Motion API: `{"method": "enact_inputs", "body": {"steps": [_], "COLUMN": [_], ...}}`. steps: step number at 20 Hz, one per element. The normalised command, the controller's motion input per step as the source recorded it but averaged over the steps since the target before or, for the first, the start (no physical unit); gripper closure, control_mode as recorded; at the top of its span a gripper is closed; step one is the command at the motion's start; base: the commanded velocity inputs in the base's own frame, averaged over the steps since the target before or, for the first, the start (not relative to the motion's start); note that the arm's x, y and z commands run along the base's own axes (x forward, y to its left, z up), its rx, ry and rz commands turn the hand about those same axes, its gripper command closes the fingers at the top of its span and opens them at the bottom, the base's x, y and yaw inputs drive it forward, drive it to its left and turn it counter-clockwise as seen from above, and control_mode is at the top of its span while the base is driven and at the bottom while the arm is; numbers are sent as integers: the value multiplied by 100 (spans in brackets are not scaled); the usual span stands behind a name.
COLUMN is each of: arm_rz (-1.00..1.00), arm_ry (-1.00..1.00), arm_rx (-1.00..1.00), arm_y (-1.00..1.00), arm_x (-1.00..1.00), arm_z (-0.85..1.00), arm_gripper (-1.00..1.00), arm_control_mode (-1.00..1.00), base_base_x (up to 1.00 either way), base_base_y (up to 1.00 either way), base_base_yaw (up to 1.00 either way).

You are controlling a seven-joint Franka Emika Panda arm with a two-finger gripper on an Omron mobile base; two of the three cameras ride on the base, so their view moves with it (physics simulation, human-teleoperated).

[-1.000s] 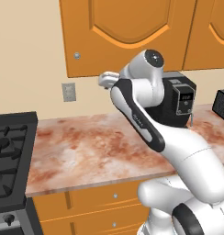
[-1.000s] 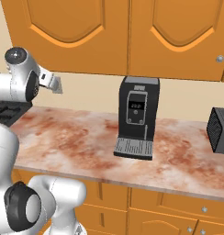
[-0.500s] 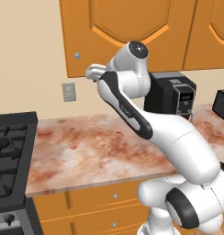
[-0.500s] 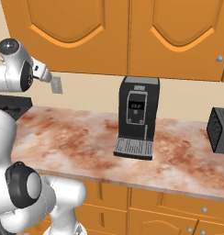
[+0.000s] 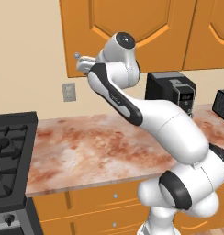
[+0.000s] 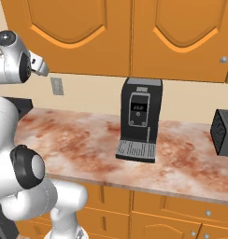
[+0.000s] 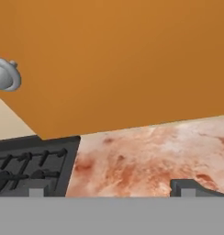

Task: Open the cabinet and move the ladle to the pot. Then close the cabinet.

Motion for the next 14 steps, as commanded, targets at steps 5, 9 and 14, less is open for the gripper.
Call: {"method": "enact_inputs", "body": {"steps": [5,9,14], "arm_rz": [0,0,0], "arm_ry": [0,0,0], "arm_rx": [0,2,1], "arm_y": [21,20,28], "arm_x": [18,22,24], "arm_z": [20,21,20], "arm_gripper": [-100,-100,-100], "arm_control_mode": [-100,-100,-100], "base_base_x": [0,0,0], "base_base_y": [0,0,0], "base_base_yaw": [0,0,0]}}
